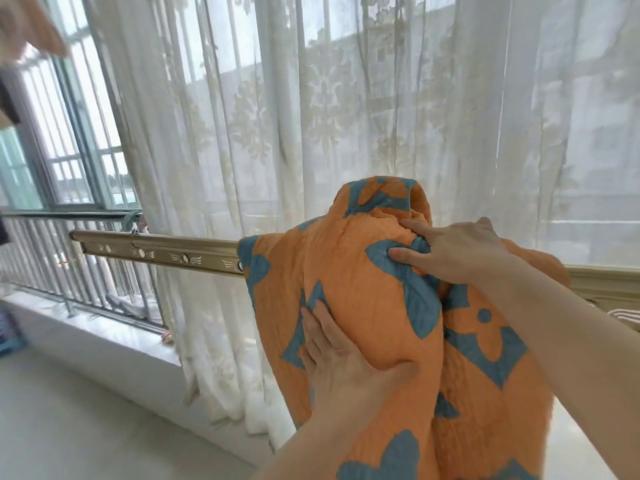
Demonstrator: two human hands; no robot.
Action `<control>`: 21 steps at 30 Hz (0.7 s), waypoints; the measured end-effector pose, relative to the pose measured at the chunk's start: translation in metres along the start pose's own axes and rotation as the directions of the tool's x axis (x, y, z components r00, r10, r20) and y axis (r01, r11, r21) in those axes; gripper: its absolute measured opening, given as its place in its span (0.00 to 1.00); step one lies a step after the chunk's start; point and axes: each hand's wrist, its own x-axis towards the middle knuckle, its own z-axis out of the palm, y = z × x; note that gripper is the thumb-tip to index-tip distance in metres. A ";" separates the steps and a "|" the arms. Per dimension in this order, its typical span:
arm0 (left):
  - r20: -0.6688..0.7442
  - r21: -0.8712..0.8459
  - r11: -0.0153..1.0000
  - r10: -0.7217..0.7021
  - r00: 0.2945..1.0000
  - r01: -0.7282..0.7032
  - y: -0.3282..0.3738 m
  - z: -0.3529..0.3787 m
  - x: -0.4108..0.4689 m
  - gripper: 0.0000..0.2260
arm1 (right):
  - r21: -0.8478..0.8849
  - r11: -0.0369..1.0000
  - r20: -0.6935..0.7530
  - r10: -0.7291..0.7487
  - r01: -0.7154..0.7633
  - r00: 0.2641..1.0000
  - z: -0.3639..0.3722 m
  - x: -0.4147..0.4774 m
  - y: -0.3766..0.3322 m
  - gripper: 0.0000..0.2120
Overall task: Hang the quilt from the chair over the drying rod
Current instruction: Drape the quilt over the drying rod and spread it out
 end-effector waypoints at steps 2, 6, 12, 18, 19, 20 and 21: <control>-0.027 0.049 0.997 -0.056 0.998 0.057 -0.006 0.003 -0.001 0.68 | -0.003 1.000 -0.007 -0.008 0.008 1.000 0.002 0.001 -0.007 0.40; -0.130 -0.030 0.998 -0.064 0.989 0.060 -0.017 0.000 0.007 0.59 | 0.002 1.000 -0.049 -0.007 0.007 0.999 0.005 -0.001 -0.016 0.42; -0.243 -0.186 0.979 0.036 0.969 -0.084 -0.028 -0.027 0.018 0.26 | 0.011 1.000 -0.077 -0.007 0.008 0.997 0.006 -0.009 -0.012 0.42; -0.474 -0.086 0.942 0.248 0.845 -0.325 0.006 -0.073 0.037 0.27 | 0.163 0.986 -0.082 0.033 -0.019 0.996 -0.002 -0.025 -0.007 0.44; -0.523 -0.054 0.931 0.282 0.804 -0.362 0.016 -0.087 0.045 0.25 | 0.191 0.981 -0.082 0.035 -0.019 0.996 -0.004 -0.028 -0.007 0.44; -0.559 -0.051 0.922 0.292 0.776 -0.384 0.028 -0.102 0.054 0.24 | 0.200 0.980 -0.086 0.034 -0.016 0.996 -0.006 -0.033 -0.006 0.44; -0.587 -0.064 0.915 0.288 0.756 -0.398 0.041 -0.116 0.063 0.25 | 0.193 0.981 -0.093 0.032 -0.014 0.995 -0.008 -0.037 -0.007 0.42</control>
